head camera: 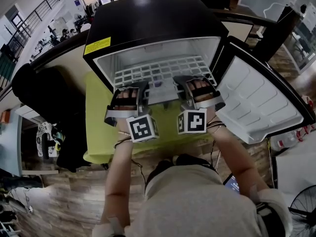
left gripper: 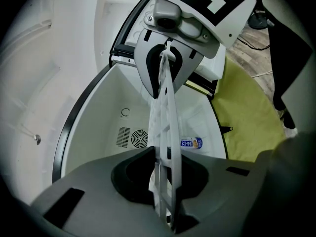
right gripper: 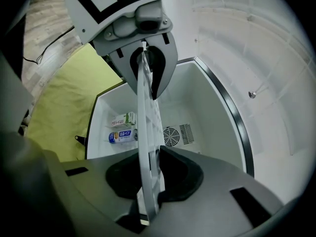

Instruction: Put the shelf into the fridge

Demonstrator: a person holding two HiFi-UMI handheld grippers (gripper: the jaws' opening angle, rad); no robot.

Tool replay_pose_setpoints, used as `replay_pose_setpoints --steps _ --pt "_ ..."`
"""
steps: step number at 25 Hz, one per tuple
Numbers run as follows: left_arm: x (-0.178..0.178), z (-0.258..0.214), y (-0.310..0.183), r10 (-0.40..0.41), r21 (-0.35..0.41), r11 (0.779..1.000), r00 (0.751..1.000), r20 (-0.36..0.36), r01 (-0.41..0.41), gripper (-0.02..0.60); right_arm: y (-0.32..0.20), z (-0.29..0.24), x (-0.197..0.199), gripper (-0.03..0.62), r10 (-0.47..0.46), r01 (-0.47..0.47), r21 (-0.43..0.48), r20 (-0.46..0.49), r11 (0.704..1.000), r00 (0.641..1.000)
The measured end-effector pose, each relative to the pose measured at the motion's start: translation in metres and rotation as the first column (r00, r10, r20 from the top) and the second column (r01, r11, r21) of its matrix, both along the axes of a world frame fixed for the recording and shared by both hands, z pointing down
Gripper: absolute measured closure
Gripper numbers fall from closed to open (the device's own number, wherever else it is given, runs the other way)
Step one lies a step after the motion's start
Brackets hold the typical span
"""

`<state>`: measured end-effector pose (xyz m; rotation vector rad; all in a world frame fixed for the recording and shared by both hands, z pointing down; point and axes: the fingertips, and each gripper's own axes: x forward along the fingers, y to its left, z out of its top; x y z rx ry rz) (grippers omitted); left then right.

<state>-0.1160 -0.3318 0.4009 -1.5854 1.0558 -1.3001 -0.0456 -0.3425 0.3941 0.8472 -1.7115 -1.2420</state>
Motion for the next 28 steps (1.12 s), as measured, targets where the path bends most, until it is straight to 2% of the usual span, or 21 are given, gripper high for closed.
replay_pose_setpoints --steps 13,22,25,28 --pt "-0.005 0.01 -0.023 -0.005 -0.015 1.0 1.0 0.012 0.005 0.525 -0.024 0.005 -0.005 0.528 0.01 -0.011 -0.011 -0.039 1.0 0.999" --pt "-0.009 0.012 -0.046 0.0 0.001 1.0 1.0 0.018 0.0 0.522 -0.046 0.007 -0.01 0.528 0.022 -0.022 0.006 -0.067 1.0 0.997" --pt "-0.012 0.015 -0.054 -0.007 -0.01 1.0 0.999 0.038 0.007 0.517 -0.054 0.01 -0.012 0.528 0.025 -0.024 0.006 -0.071 1.0 0.997" --pt "-0.014 0.014 -0.061 -0.017 -0.027 0.999 1.0 0.023 0.018 0.515 -0.064 0.01 -0.015 0.526 0.03 -0.03 0.003 -0.074 1.0 0.997"
